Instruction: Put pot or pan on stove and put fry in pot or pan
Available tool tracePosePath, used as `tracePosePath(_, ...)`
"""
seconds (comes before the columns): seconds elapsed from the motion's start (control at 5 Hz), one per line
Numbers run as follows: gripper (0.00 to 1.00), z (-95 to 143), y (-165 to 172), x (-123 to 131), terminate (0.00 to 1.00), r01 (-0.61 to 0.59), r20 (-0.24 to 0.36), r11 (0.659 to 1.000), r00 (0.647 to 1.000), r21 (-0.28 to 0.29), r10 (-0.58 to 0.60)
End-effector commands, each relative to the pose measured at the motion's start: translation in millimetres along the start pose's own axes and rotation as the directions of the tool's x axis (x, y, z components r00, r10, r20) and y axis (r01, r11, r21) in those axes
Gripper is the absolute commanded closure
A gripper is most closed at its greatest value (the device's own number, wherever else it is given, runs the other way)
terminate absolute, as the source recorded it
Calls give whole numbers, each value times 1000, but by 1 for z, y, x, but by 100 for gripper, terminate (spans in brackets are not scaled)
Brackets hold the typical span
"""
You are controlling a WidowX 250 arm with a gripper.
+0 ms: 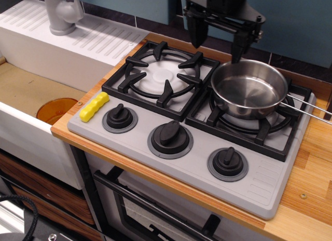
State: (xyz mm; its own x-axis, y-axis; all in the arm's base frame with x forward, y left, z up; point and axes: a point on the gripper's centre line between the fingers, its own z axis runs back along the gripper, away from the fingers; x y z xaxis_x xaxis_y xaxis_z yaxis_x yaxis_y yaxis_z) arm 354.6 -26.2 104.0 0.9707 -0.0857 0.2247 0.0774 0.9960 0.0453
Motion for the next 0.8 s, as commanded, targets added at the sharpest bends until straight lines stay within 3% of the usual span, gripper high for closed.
tracePosePath(0.0, 0, -3, -4, 1, 0, -41, 87, 999, 995, 9, 40)
tracePosePath(0.6, 0, -38, -27, -9, 0, -63, 152, 998, 986, -18, 65)
